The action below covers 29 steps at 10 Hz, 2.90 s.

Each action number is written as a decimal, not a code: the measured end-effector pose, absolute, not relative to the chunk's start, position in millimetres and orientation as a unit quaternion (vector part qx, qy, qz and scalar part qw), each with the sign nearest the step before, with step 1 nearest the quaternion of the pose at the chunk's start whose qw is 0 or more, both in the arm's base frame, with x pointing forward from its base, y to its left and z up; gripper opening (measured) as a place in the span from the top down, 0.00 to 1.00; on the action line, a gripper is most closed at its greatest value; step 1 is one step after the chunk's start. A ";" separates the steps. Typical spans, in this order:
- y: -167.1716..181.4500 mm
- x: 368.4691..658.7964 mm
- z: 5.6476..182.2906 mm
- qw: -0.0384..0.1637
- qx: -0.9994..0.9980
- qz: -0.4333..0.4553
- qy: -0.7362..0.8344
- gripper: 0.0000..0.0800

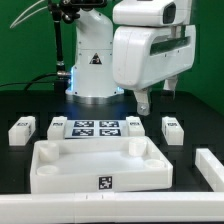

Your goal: Assemble desk

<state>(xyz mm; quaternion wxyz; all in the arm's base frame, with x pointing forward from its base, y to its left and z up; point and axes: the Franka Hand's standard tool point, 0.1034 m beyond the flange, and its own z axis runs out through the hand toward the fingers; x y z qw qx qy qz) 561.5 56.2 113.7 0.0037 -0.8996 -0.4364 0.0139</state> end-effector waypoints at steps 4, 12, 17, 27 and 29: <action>56.2 561.5 113.7 0.004 -0.900 0.014 -0.436 0.19; 14.2 536.1 109.9 0.005 -0.764 0.018 -0.645 0.19; 6.5 533.1 104.3 0.007 -0.728 0.021 -0.685 0.19; -37.8 487.0 20.3 0.018 -0.731 0.011 -0.682 0.19; -37.9 486.7 20.2 0.018 -0.731 0.011 -0.682 0.52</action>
Offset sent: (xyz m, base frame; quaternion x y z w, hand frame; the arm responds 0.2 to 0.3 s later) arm 0.0000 0.0000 0.0000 0.0000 0.0000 0.0000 1.0000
